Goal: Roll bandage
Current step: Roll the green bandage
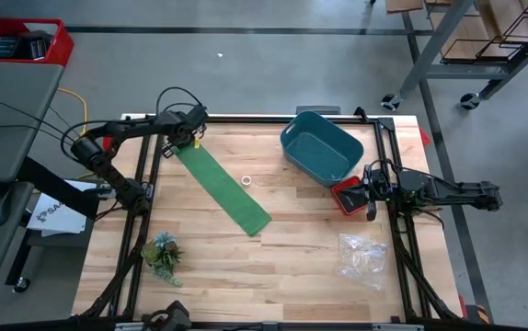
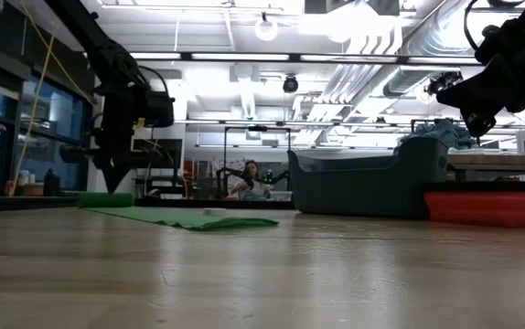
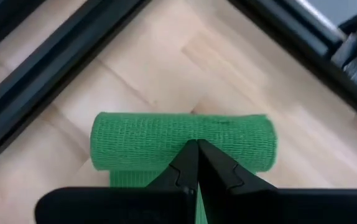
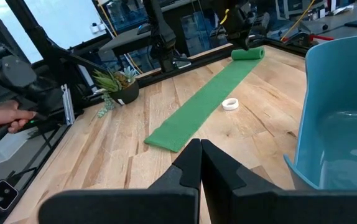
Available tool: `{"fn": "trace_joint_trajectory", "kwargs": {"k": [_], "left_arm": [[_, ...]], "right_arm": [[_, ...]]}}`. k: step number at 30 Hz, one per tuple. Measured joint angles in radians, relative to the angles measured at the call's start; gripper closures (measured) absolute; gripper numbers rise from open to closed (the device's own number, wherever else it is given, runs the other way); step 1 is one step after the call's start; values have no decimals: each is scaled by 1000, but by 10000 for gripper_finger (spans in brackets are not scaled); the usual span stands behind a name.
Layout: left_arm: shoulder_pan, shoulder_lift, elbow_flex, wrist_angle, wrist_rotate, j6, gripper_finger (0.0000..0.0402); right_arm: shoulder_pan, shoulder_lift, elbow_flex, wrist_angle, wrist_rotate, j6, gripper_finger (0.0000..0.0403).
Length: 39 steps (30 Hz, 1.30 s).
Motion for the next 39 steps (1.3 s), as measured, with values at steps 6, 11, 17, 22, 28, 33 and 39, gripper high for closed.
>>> {"fn": "trace_joint_trajectory", "kwargs": {"k": [6,11,17,22,28,33,39], "left_arm": [[-126,8,-1,5,145,-139,401],[-245,-53,0,58,157,-181,401],[-213,-181,1,4,-36,-193,401],[-182,-163,-2,-105,-3,-139,401],[-213,-79,-36,-37,78,-231,401],[-245,-16,-39,8,111,-292,401],[-311,-10,-38,0,115,-339,401]], "right_arm": [[0,0,0,0,0,0,403],[0,0,0,0,0,0,403],[0,0,0,0,0,0,403],[0,0,0,0,0,0,403],[0,0,0,0,0,0,403],[0,0,0,0,0,0,403],[0,0,0,0,0,0,403]]}}
